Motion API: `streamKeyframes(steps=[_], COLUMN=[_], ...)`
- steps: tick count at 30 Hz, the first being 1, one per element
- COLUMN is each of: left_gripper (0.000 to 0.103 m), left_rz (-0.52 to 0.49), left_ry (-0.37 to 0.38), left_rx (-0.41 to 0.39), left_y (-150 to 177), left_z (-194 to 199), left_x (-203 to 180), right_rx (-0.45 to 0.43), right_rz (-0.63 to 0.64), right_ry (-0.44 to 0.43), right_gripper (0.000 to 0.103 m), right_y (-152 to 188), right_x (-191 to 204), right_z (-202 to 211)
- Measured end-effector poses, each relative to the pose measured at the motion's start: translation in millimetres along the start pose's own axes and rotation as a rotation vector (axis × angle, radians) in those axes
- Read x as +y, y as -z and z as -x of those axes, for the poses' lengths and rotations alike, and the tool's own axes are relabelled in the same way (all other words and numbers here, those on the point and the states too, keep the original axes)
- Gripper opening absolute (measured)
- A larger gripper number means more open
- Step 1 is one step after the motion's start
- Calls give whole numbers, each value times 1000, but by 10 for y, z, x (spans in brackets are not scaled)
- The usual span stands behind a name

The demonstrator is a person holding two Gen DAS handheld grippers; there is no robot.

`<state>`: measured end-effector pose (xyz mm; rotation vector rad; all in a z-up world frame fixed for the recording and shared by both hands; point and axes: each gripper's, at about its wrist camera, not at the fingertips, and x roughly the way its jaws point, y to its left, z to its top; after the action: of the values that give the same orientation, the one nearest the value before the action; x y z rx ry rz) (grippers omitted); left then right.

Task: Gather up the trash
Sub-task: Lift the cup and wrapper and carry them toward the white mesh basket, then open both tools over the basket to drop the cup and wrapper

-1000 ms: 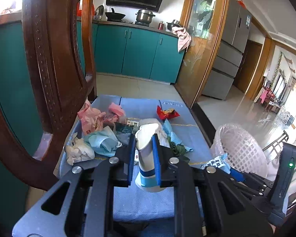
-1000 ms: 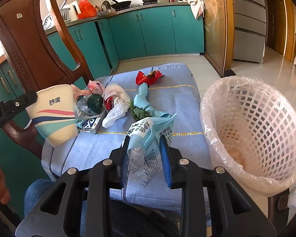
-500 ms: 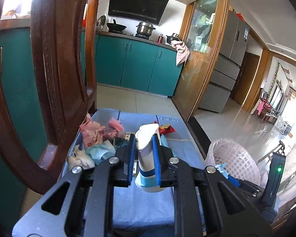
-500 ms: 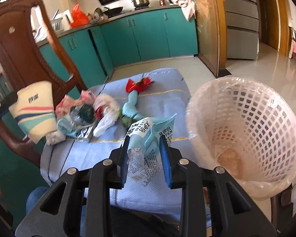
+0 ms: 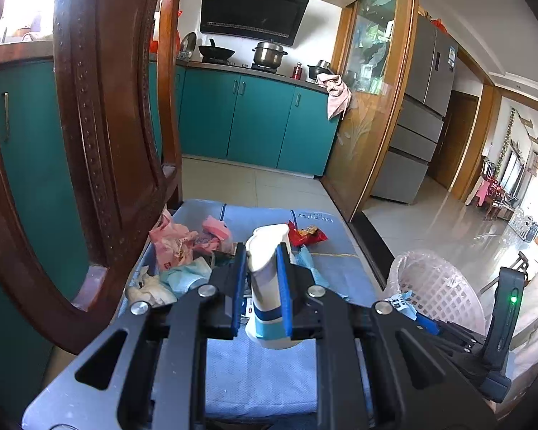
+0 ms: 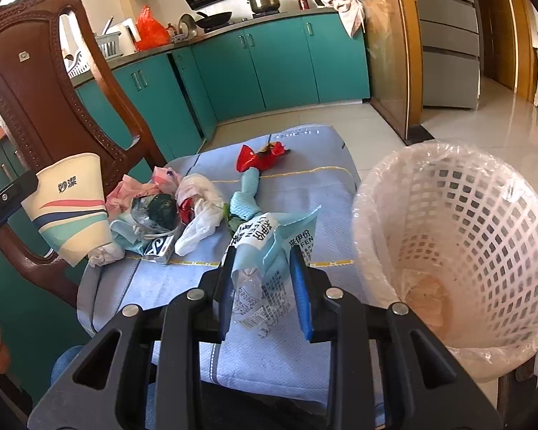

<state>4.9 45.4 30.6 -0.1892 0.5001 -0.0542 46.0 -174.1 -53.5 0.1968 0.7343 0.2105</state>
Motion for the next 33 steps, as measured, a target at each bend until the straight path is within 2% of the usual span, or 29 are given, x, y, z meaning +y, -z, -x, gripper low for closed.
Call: streamKeyframes(steps=[4,9,13,19,26,33], left_gripper=[18,18,18,18,18,18], left_rz=[-12,-35,-30,-42,-53,-41], left_ry=[10,50,79,88,76,83], left_rx=[17,19,35,37,6,14], left_y=[-5,-15,23,62,28,44], left_z=[-26,-95,-188,-168,-43,-45], left_x=[-67,-258,-391,-492,-457,-359], right_rx=[-16,-69,-70,-63,-52,-39], right_rz=[-18,-79,-107,-99,-69,-44], right_ry=[9,41,51,37,6,0], right_gripper=[30,30,30,30,30,30], right_y=[-35,-136,-108,-38,-58,-89], right_x=[-65,-378,-526,-481,-279,-108], right_z=[69,295,339,350,250,166])
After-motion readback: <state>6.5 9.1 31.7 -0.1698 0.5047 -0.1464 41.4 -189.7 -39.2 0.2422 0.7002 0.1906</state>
